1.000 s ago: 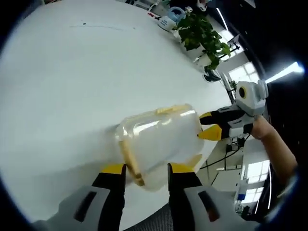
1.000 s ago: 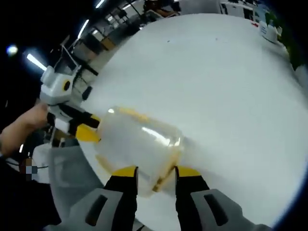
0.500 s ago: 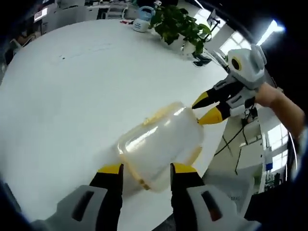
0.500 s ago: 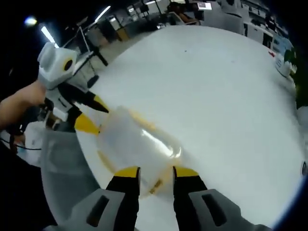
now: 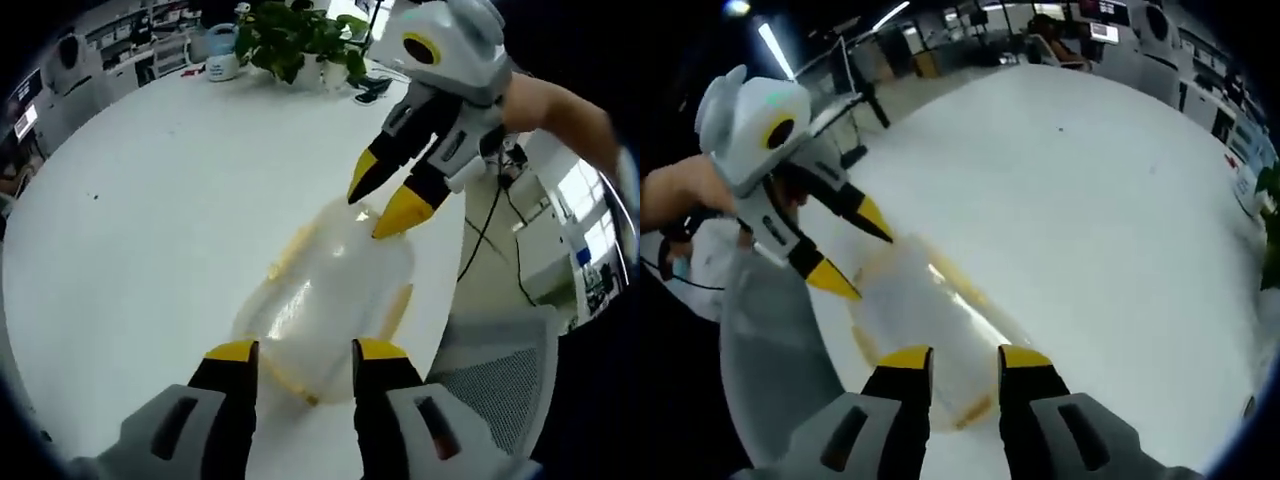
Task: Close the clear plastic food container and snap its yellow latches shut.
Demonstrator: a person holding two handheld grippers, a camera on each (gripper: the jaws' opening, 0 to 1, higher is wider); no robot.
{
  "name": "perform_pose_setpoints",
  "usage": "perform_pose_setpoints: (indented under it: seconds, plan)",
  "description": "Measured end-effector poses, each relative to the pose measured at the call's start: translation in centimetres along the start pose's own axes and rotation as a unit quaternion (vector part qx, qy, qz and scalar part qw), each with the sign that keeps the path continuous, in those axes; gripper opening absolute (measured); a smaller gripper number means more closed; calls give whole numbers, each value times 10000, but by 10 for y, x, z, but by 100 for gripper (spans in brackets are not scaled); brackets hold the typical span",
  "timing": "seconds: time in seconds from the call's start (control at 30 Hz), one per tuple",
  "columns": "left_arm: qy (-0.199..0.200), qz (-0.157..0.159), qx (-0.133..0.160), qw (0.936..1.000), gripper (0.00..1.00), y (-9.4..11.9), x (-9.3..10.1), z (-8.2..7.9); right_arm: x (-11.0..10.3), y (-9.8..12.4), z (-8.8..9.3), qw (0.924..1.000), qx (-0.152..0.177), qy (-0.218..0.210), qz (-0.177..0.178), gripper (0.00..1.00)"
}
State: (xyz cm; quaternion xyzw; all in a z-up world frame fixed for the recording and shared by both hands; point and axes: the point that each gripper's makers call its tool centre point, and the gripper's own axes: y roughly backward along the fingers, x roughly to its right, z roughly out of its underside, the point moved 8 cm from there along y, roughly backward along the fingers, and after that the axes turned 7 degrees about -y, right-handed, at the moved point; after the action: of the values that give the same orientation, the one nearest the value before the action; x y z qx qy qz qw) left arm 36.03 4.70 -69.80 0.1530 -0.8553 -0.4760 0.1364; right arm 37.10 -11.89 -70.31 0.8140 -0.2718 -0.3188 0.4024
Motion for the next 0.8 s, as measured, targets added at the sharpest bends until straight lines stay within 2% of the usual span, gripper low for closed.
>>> perform_pose_setpoints:
  seconds: [0.03, 0.1, 0.13, 0.23, 0.27, 0.5, 0.67, 0.8]
  plan:
    - [-270, 70, 45, 9996, 34, -1, 3, -3, -1, -1, 0, 10000, -14, 59, -11, 23]
    - [-460, 75, -42, 9989, 32, -3, 5, -3, -2, -2, -2, 9999, -32, 139, -22, 22]
    - [-679, 153, -63, 9976, 31, -4, 8, -4, -3, -3, -4, 9997, -20, 254, -42, 21]
    - [-994, 192, -32, 9949, 29, -8, 14, -5, -5, -6, -8, 9992, -20, 380, -74, 17]
    - [-1175, 297, 24, 9926, 28, -10, 18, -7, -6, -6, -9, 9988, -7, 473, -102, 14]
    - [-1330, 354, 82, 9904, 24, -16, 24, -11, -14, -15, -11, 9957, -122, 909, -162, 6]
    - [-1438, 360, 93, 9889, 22, -20, 24, -11, -14, -19, -12, 9947, -165, 995, -179, 5]
    - [-1707, 379, 96, 9846, 18, -21, 30, -11, -16, -21, -14, 9926, -131, 1183, -227, 0]
